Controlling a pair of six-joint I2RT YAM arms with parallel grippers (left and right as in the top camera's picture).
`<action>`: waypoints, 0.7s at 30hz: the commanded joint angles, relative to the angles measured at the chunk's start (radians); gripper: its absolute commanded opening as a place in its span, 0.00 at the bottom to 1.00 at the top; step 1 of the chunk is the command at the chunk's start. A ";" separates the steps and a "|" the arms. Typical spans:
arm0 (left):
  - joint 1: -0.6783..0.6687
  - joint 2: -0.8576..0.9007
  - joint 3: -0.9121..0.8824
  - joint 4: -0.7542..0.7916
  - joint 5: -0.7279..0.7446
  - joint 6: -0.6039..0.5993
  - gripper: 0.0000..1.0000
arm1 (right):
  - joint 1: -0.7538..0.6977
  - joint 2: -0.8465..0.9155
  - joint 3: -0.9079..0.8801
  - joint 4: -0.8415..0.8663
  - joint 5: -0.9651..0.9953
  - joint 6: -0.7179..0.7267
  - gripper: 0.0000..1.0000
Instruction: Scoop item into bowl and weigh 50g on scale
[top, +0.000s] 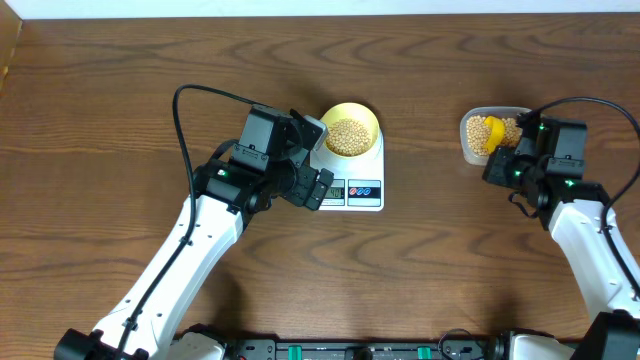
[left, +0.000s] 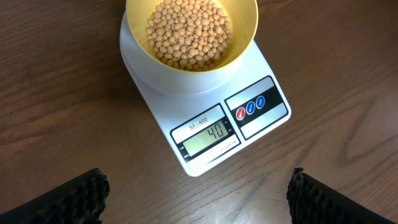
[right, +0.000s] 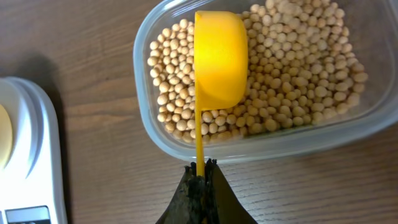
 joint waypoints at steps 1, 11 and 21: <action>0.000 0.005 -0.005 -0.003 -0.006 0.009 0.94 | -0.041 -0.028 0.008 0.000 -0.049 0.068 0.01; 0.000 0.005 -0.005 -0.003 -0.006 0.009 0.94 | -0.169 -0.033 0.007 0.000 -0.260 0.168 0.01; 0.000 0.005 -0.005 -0.003 -0.006 0.009 0.94 | -0.269 -0.077 0.008 0.024 -0.298 0.175 0.01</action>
